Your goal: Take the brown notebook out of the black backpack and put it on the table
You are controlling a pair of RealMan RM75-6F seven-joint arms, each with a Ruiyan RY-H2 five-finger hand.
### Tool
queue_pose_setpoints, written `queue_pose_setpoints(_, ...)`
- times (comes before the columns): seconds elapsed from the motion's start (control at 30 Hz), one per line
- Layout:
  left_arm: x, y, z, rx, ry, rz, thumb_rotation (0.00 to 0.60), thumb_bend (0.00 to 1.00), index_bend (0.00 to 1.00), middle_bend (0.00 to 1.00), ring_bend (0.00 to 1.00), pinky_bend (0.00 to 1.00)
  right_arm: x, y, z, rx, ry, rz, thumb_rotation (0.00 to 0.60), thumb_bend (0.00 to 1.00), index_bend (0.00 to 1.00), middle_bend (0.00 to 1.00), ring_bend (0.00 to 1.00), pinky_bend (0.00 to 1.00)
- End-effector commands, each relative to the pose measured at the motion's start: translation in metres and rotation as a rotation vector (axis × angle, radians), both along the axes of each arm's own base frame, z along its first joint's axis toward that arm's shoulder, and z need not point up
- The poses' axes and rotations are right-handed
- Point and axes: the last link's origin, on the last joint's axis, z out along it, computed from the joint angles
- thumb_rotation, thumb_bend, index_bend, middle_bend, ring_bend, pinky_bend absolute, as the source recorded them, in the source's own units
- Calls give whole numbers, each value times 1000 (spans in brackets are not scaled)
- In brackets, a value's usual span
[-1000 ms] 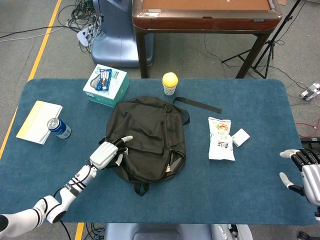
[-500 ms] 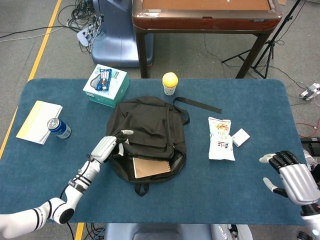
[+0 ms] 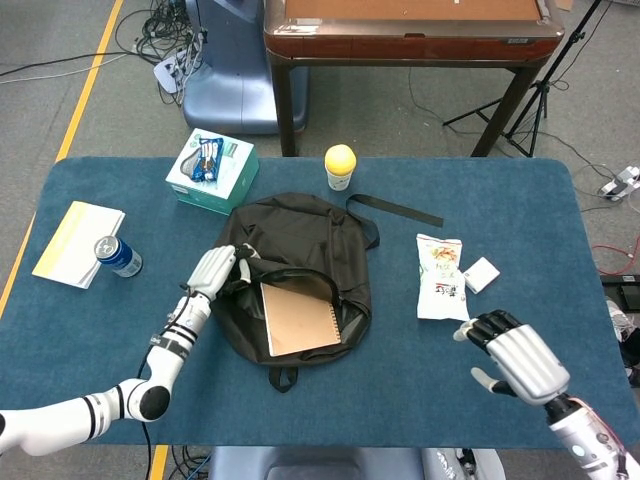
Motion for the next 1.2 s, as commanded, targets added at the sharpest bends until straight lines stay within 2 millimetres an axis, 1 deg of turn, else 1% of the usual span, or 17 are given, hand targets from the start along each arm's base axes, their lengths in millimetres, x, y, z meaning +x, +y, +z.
queue_pose_setpoints(0.03, 10, 11, -1, -12, 7, 49, 600, 824, 688, 447, 350, 162, 22, -10, -20, 97, 8, 64, 600, 280, 356, 330, 243, 261)
queue_pose_setpoints(0.17, 13, 16, 1, -13, 4, 96, 600, 824, 673, 457, 360, 167, 38, -22, -36, 153, 14, 107, 600, 280, 355, 323, 243, 277)
queue_pose_setpoints(0.27, 14, 19, 3, -13, -1, 115, 600, 824, 670, 496, 383, 172, 46, -27, -44, 169, 17, 128, 600, 280, 356, 322, 244, 277)
queue_pose_setpoints(0.33, 10, 24, 7, 2, 7, 143, 600, 824, 674, 512, 392, 174, 59, -36, -59, 211, -2, 150, 600, 280, 356, 321, 244, 277)
queue_pose_setpoints(0.43, 9, 28, 8, 15, 20, 169, 600, 824, 673, 518, 393, 174, 69, -48, -77, 261, -3, 159, 600, 280, 356, 319, 247, 277)
queue_pose_setpoints(0.63, 7, 32, 9, 20, 26, 205, 600, 824, 666, 519, 394, 176, 81, -66, -111, 298, 35, 177, 600, 280, 355, 307, 243, 277)
queue_pose_setpoints(0.9, 8, 29, 12, 5, -5, 237, 600, 824, 661, 519, 393, 179, 98, -85, -158, 310, 22, 177, 600, 280, 355, 290, 210, 277)
queue_pose_setpoints(1.0, 8, 28, 13, 1, -10, 244, 600, 824, 661, 519, 393, 181, 103, -91, -173, 294, 21, 185, 600, 261, 356, 285, 198, 277)
queue_pose_setpoints(1.2, 10, 26, 15, 4, -14, 247, 600, 824, 660, 519, 393, 181, 109, -101, -193, 264, 11, 186, 600, 225, 355, 273, 183, 278)
